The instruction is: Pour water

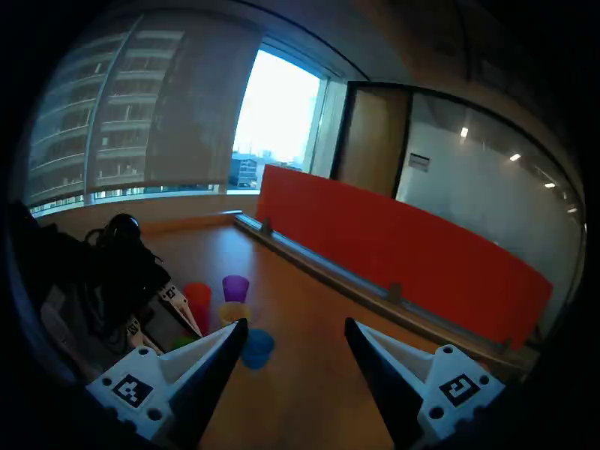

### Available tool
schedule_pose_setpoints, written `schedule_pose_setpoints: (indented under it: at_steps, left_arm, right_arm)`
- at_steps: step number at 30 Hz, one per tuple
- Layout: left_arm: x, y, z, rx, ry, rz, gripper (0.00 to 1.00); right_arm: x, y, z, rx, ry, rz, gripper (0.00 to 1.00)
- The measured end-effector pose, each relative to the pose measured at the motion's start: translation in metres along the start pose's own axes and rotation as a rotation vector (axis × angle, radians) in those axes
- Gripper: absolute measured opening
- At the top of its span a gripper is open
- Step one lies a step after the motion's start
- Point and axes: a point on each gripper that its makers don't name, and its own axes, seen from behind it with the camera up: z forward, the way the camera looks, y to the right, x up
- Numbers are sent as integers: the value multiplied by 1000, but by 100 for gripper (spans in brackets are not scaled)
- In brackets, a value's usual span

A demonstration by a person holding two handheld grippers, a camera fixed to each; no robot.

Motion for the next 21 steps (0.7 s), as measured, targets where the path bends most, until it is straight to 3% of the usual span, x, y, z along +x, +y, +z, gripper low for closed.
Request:
schedule_pose_setpoints:
  at_steps: [10, 15, 21]
  left_arm:
    - [17, -2, -23, 7, 39, -24, 89]
    - [36, -1, -38, 3, 78, -24, 89]
    - [60, -9, -56, 30, 133, -19, 89]
  right_arm:
    - [5, -4, 3, 6, 7, 1, 100]
    - [7, -6, 6, 10, 7, 1, 100]
    - [7, -8, 9, 16, 10, 3, 100]
